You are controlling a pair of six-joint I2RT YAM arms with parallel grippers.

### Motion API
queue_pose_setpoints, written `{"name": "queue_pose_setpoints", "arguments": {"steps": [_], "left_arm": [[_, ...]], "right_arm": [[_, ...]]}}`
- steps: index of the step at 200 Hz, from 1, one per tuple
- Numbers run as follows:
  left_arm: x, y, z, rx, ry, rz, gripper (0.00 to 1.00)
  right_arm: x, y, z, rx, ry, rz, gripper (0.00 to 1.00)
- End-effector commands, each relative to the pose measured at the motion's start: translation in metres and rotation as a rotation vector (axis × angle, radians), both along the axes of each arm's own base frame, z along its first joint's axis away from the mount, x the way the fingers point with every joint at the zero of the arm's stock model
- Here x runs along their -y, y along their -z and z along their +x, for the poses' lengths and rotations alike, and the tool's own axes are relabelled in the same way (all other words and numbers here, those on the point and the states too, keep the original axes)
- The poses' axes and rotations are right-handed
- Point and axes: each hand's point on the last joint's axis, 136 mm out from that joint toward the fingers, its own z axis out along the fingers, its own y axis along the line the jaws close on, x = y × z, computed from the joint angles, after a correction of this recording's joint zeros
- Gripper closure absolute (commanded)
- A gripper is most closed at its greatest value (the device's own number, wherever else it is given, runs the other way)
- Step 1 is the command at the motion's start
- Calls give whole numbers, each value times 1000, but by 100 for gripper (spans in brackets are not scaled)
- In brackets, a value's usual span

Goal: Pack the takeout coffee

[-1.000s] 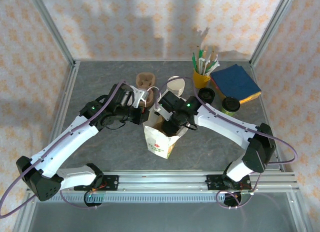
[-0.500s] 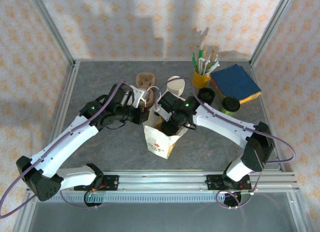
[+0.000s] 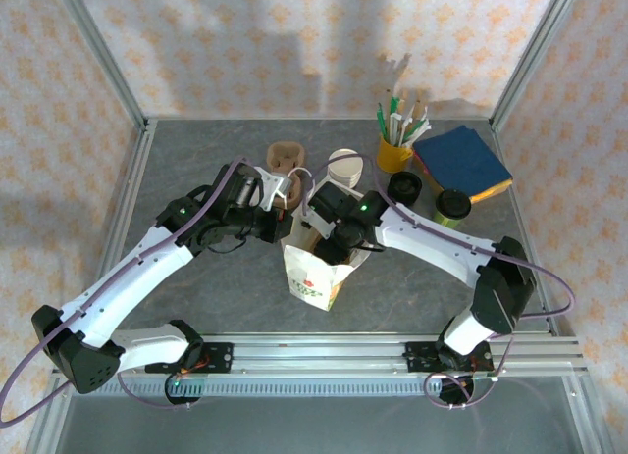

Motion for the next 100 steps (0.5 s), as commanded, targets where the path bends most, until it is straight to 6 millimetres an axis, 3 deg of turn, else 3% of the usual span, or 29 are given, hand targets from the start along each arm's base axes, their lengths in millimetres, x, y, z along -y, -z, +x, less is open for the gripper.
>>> {"name": "queue_pose_setpoints", "arguments": {"steps": [1, 100], "left_arm": [[2, -8, 6, 21, -13, -17, 99], [-1, -4, 8, 15, -27, -2, 99]], "right_arm": [[9, 8, -3, -18, -1, -52, 51], [-5, -65, 8, 126, 14, 132, 36]]}}
